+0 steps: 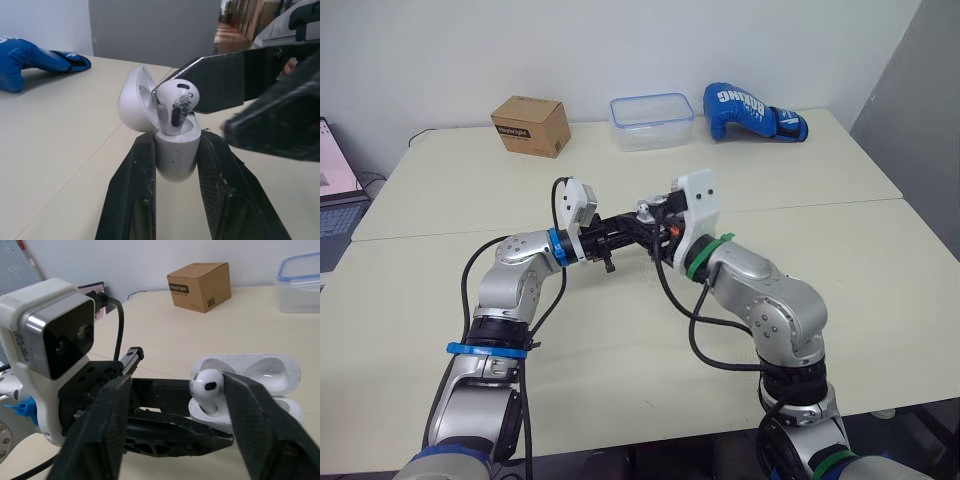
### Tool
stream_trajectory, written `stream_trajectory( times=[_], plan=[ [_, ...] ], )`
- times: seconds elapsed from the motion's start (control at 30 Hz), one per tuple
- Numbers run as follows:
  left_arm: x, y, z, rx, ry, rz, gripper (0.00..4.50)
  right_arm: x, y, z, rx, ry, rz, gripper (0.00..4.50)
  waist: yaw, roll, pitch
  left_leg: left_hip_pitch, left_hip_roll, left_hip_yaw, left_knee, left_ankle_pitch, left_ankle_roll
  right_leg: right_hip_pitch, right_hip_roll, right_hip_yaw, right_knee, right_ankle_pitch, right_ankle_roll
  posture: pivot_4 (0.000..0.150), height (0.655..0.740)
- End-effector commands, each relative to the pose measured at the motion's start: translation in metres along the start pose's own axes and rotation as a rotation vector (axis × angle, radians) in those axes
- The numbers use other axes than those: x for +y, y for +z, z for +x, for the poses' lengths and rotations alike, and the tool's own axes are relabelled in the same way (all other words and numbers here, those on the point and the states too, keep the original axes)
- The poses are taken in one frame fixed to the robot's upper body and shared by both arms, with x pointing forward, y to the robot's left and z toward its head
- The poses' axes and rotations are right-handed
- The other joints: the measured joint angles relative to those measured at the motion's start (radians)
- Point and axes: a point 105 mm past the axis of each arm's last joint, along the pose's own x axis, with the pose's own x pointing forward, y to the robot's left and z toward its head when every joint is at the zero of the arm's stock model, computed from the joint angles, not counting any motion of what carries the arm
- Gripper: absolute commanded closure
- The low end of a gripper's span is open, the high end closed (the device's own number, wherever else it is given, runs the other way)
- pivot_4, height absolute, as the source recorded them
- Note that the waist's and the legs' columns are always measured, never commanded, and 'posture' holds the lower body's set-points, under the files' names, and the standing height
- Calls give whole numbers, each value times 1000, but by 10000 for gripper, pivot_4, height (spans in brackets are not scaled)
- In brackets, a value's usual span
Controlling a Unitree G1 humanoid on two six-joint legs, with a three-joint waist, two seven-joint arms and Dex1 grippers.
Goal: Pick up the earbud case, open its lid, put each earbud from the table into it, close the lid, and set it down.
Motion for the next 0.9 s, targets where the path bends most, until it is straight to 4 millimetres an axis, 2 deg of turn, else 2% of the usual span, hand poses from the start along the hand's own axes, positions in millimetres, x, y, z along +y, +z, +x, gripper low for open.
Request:
stream_trajectory(
  times=[0.03, 0.23, 0.37, 0.57, 0.73, 0.9],
  plan=[
    [-2, 29, 2, -83, -16, 100, 37145, -5, 6, -2, -28, -19, -24, 10513, 0, 0, 0, 0, 0, 0, 0, 0, 0, 0, 0, 0, 0, 0, 0, 1500, 7307],
    [0, 29, 0, -87, -8, 99, 37145, -12, 15, -7, -68, -18, -51, 10513, -1, 0, 0, 0, 0, 0, 0, 0, 0, 0, 0, 0, 0, 0, 0, 1500, 7307],
    [0, 28, -3, -82, -7, 98, 37145, -8, 23, -21, -79, 91, -44, 10513, 0, 0, 0, 0, 0, 0, 0, 0, 0, 0, 0, 0, -1, 0, 0, 1500, 7307],
    [-4, 23, -14, -52, -56, 67, 37145, -26, 40, -68, 89, 290, -212, 10513, 1, 0, 0, 0, 0, 1, 0, 0, 0, 2, 0, -1, -3, 0, 0, 1500, 7307],
    [-13, 22, -16, -39, -136, 37, 37145, -73, 41, -101, 395, 314, -393, 10513, 1, 0, 1, -1, 0, 2, -1, -1, 1, 4, 1, -4, -8, 0, 0, 1500, 7307],
    [-30, 23, -13, -39, -216, 16, 37145, -107, 30, -116, 633, 319, -501, 10513, -2, 0, 1, -1, 1, 5, -1, -1, 1, 4, 0, -3, -8, 0, 0, 1500, 7307]
  ],
)
